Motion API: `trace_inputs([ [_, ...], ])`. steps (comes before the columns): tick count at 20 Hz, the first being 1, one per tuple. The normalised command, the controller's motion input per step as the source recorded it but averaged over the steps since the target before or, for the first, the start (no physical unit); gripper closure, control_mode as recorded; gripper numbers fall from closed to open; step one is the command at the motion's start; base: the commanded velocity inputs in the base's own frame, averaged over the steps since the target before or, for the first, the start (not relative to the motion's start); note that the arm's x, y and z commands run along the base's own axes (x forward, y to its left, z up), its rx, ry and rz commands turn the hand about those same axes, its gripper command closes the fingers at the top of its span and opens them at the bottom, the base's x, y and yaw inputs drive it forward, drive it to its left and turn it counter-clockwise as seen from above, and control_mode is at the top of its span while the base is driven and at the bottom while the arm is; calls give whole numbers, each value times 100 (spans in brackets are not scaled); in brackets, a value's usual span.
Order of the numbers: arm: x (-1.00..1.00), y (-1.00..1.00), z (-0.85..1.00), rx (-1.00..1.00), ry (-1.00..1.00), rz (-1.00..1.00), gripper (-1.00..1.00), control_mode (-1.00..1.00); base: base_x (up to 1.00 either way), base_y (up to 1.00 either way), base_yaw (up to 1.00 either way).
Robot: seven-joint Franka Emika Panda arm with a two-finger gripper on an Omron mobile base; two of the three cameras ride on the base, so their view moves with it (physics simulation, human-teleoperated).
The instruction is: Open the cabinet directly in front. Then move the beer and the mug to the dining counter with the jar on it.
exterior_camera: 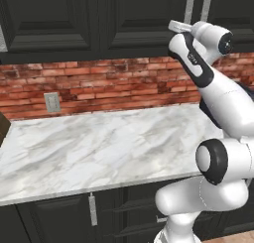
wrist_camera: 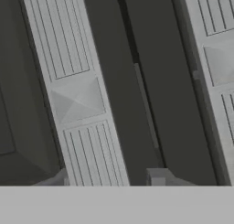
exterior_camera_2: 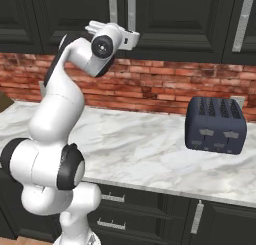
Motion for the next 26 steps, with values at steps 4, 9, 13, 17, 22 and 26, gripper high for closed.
trace_inputs([
  [4,-20,-1,0,0,0,0,100,-100,0,0,0],
  [9,-79,-7,3,1,0,-1,100,-100,0,0,0],
  [13,-100,-15,17,4,0,-7,100,-100,0,0,0],
  [17,-100,-4,16,1,0,-13,100,-100,0,0,0],
  [22,-97,0,13,0,5,-17,100,-100,0,0,0],
  [26,-96,6,8,0,10,-18,100,-100,0,0,0],
])
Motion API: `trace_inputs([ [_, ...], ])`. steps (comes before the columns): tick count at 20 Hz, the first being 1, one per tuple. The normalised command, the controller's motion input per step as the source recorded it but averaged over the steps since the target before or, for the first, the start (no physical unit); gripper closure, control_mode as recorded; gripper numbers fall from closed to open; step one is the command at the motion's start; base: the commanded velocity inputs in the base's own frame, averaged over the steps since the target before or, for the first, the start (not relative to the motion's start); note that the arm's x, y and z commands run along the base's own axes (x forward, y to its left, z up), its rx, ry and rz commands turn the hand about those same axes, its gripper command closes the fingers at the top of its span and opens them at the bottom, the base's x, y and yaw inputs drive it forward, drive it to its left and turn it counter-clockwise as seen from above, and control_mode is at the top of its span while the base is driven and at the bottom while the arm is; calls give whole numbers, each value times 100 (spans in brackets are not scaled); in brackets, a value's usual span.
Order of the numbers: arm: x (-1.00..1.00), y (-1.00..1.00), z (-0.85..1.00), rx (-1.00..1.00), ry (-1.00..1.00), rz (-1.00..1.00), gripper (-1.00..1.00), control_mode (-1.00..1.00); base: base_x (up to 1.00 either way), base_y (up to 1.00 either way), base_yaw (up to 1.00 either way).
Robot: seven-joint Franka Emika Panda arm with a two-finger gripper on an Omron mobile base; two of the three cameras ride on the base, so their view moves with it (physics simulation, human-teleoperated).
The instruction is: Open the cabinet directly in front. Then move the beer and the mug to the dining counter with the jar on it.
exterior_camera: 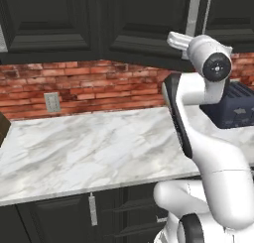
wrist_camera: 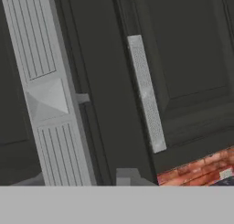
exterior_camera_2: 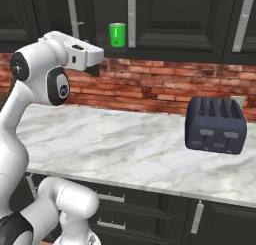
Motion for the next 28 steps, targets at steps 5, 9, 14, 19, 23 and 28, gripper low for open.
trace_inputs([
  [5,-90,28,2,0,11,-18,100,-100,0,0,0],
  [9,-50,53,0,-7,6,-7,-100,-100,0,0,0],
  [14,-22,-2,-9,0,0,0,-100,-100,0,0,0],
  [19,-100,-44,-38,2,-2,1,-100,-100,0,0,0],
  [23,-100,-88,0,9,-11,1,-100,-100,0,0,0],
  [28,-96,-66,0,5,-13,6,-100,-100,0,0,0],
])
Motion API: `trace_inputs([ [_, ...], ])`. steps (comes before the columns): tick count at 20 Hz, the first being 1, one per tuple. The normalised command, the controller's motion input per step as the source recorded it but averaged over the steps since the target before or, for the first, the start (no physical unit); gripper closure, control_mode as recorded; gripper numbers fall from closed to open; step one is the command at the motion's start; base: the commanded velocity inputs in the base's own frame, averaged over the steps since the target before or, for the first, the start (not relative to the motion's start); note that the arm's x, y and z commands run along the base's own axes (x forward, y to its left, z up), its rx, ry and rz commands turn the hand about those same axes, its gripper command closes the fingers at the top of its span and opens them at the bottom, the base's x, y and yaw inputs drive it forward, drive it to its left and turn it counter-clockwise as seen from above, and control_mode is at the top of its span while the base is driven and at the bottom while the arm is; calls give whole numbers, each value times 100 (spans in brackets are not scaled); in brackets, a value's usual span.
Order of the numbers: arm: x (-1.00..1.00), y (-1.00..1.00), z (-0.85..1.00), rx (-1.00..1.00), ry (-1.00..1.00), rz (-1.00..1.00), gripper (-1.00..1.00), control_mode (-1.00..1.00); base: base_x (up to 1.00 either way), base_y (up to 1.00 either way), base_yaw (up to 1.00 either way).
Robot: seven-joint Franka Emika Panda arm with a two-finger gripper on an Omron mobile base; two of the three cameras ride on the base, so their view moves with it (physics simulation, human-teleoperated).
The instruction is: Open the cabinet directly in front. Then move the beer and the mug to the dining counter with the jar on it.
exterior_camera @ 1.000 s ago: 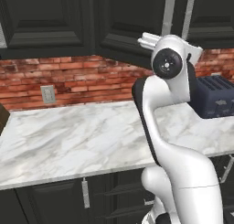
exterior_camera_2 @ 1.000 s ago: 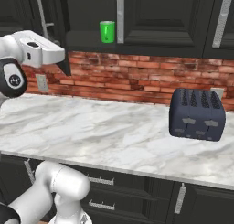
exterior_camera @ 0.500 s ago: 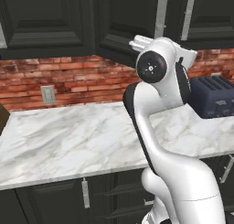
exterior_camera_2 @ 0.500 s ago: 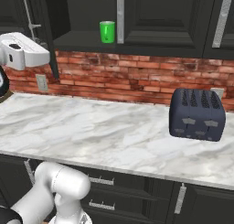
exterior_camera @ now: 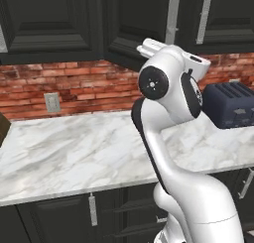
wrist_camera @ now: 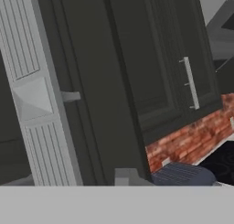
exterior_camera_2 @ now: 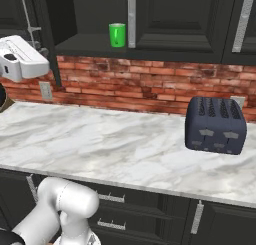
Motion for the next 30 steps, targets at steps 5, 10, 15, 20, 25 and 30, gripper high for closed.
trace_inputs([
  [5,-19,5,8,0,-10,7,-100,-100,0,0,0],
  [10,0,5,0,0,-1,0,-100,-100,0,0,0],
  [15,-75,14,3,0,-14,9,-100,-100,0,0,0],
  [20,-2,41,0,0,-9,7,-100,-100,0,0,0],
  [25,0,10,0,0,0,0,-100,-100,0,0,0],
  [30,-1,49,0,-1,-4,0,-100,-100,0,0,0],
])
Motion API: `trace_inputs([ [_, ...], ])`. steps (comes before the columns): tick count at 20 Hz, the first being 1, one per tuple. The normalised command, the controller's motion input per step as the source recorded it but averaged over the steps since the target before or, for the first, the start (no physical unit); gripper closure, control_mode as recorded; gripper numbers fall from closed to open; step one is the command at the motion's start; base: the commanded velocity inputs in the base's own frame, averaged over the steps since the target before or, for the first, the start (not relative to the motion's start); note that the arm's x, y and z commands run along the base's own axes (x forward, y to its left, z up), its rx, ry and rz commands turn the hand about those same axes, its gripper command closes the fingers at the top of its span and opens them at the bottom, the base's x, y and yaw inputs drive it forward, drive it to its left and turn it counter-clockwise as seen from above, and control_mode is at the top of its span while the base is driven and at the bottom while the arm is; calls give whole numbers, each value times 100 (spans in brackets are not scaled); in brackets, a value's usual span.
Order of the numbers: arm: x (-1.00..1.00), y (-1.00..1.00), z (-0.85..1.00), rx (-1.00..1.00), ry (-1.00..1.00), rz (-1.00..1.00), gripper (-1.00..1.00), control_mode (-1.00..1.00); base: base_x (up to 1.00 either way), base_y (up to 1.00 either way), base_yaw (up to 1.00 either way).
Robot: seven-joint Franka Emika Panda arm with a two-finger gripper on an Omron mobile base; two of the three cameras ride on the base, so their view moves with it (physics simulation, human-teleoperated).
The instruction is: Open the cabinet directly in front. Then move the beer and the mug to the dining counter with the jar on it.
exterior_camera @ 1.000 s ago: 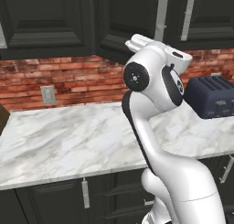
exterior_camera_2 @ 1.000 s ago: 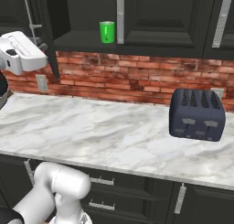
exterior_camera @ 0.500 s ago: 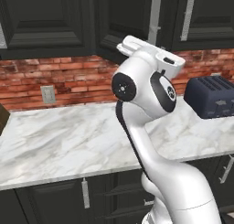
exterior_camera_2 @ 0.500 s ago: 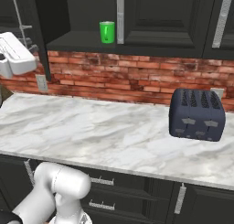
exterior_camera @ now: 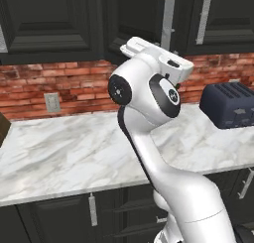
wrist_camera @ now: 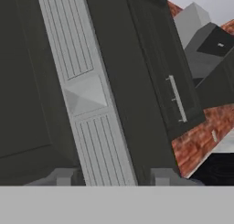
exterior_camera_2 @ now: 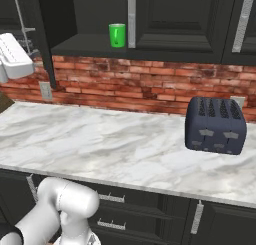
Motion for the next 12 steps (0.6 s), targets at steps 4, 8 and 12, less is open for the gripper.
trace_inputs([
  [4,21,59,0,0,-5,0,-100,-100,0,0,0],
  [8,27,27,0,0,0,-5,-100,-100,0,0,0],
  [12,-59,-27,0,1,0,-4,-100,-100,0,0,0],
])
